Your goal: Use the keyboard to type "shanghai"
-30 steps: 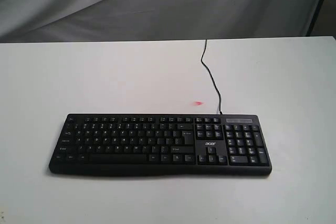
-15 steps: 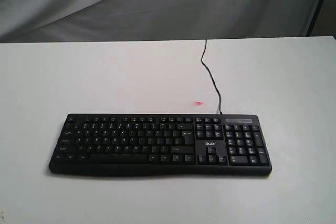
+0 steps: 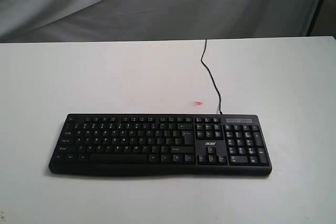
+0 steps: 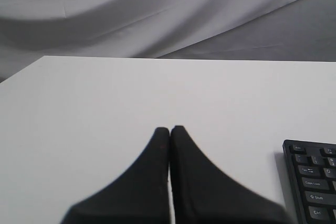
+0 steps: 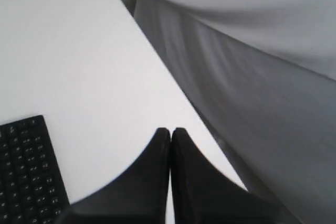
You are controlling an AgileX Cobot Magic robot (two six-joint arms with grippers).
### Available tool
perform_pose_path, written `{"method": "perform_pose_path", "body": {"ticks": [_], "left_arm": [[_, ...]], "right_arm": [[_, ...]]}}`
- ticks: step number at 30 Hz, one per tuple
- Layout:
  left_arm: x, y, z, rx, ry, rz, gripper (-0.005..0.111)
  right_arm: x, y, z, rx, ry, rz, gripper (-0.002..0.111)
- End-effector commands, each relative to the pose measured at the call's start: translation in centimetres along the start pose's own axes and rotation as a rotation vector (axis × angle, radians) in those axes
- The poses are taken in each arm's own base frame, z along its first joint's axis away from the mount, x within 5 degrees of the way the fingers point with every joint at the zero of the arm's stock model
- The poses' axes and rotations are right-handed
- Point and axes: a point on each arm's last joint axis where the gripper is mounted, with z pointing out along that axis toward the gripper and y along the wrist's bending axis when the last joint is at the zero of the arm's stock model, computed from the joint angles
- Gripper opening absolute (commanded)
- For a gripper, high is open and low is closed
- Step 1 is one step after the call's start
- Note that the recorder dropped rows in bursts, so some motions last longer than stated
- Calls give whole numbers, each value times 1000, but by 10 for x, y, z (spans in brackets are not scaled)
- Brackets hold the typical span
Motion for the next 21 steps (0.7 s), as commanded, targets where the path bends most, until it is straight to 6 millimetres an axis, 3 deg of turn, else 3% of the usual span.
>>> {"method": "perform_pose_path", "body": {"ticks": [1,7,11,21], "left_arm": [[1,0,0,4,-6,-1,1],[1,0,0,4,-6,-1,1],[1,0,0,4,-6,-1,1],[1,0,0,4,-6,-1,1]], "right_arm": [[4,16,46,-87,55,-74,0],[8,49,106,-207,84,-141,0],[8,71,134,-266,89,-197,0],[13,118,164,-397,126,-236,0]]}}
